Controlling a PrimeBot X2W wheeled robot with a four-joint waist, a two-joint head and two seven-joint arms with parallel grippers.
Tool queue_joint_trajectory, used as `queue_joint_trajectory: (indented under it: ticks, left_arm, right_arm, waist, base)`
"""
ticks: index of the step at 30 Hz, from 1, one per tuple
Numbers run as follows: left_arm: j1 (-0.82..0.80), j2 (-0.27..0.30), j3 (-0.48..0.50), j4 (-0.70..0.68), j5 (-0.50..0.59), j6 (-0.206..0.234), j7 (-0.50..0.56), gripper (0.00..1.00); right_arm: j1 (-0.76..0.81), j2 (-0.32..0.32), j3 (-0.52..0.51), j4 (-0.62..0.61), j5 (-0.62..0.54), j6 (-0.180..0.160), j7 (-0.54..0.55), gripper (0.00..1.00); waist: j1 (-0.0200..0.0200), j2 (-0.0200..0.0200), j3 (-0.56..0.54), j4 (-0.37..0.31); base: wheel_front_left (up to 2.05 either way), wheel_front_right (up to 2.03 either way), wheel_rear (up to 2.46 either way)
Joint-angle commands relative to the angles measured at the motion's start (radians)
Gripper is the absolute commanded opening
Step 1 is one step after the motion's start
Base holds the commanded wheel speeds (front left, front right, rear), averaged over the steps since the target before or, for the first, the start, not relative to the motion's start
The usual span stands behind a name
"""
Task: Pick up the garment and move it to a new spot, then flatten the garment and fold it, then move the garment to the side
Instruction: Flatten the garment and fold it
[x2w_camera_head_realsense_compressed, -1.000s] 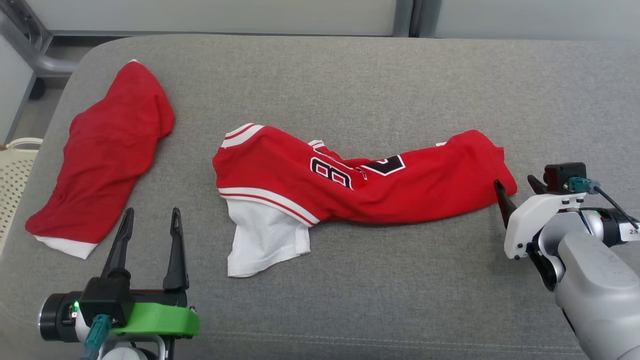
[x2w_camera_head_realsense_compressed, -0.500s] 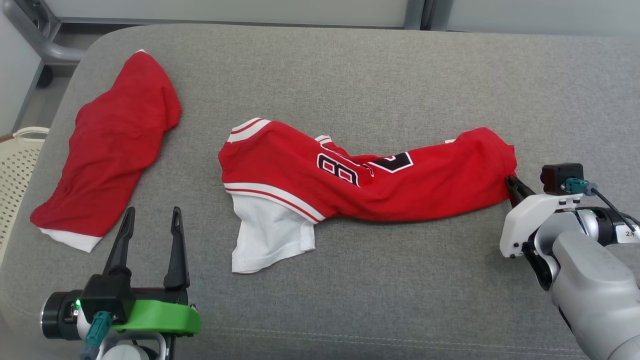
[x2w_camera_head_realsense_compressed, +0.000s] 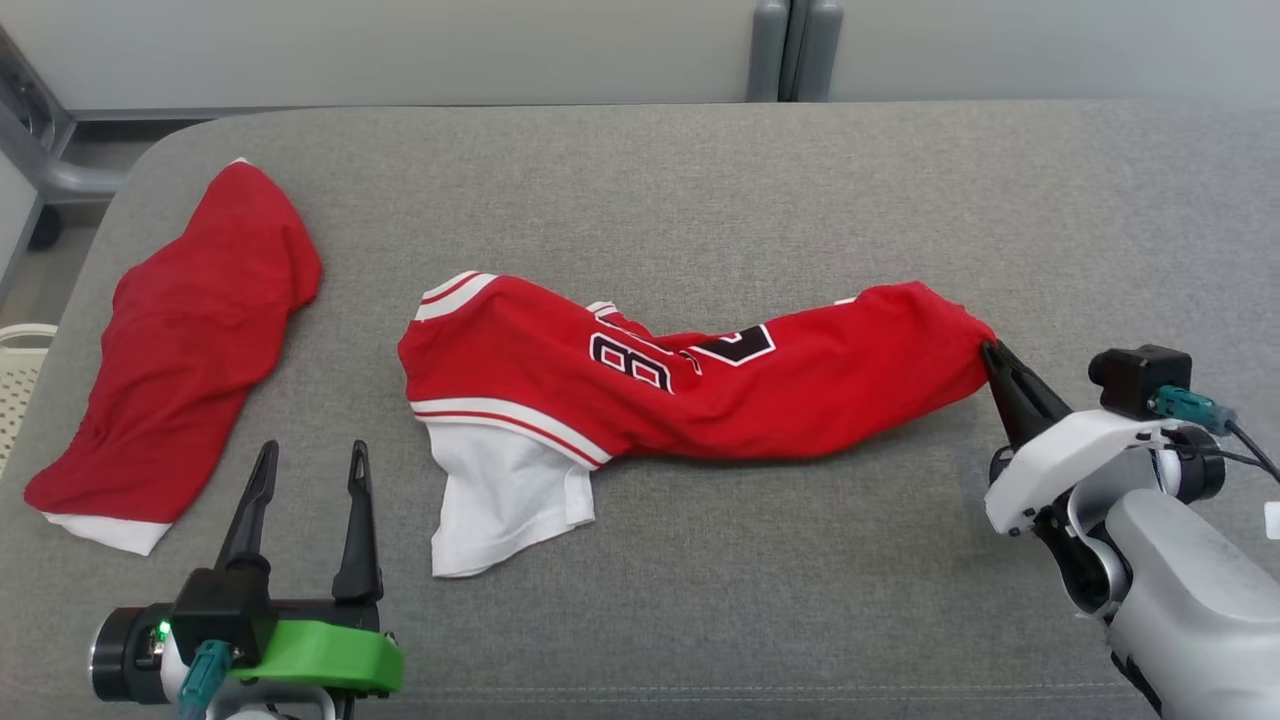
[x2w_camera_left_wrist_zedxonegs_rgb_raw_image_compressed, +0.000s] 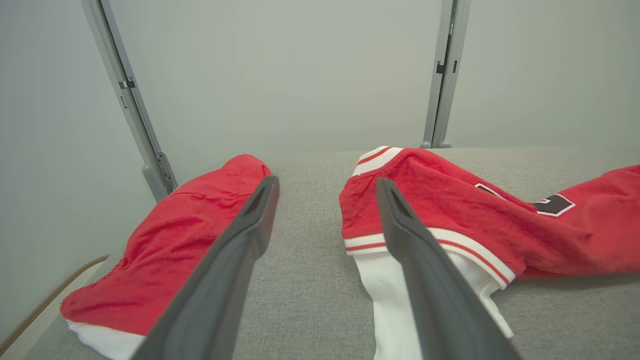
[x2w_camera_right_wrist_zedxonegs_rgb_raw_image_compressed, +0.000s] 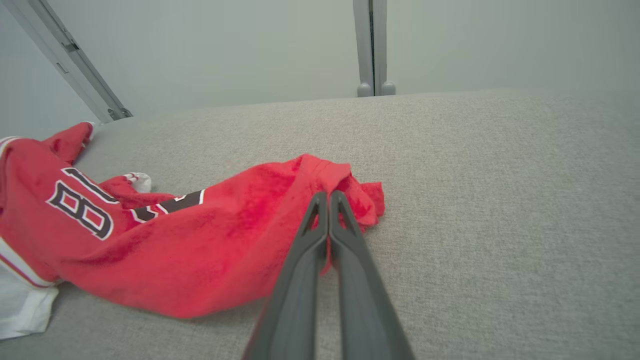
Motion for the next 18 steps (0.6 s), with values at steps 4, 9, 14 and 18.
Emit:
queue_joint_trajectory:
  ticks: [4,9,14,18]
  left_arm:
    - [0.023,0.001,0.008,0.001,0.007,-0.003,0.0,1.0]
    - [0.037,0.001,0.01,0.002,0.01,-0.009,0.0,1.0]
    - [0.044,0.0,0.014,-0.002,0.01,-0.01,0.0,1.0]
    - [0.054,0.0,0.015,-0.006,0.012,-0.007,0.0,1.0]
  right_arm:
    - [0.092,-0.051,-0.005,-0.155,0.085,0.0,0.017,0.0]
    - [0.199,-0.1,-0.047,-0.32,0.135,0.0,0.093,0.0]
    - [0.344,-0.127,-0.125,-0.476,0.159,0.0,0.225,0.0]
    - [0.422,-0.116,-0.189,-0.565,0.13,0.0,0.315,0.0]
  waist:
    - [0.0,0.0,-0.028,-0.031]
    - [0.0,0.0,-0.038,-0.039]
    - [0.0,0.0,-0.048,-0.034]
    - [0.0,0.0,-0.053,-0.034]
  base:
    - [0.0,0.0,0.0]
    - [0.0,0.0,0.0]
    - [0.0,0.0,0.0]
    - [0.0,0.0,0.0]
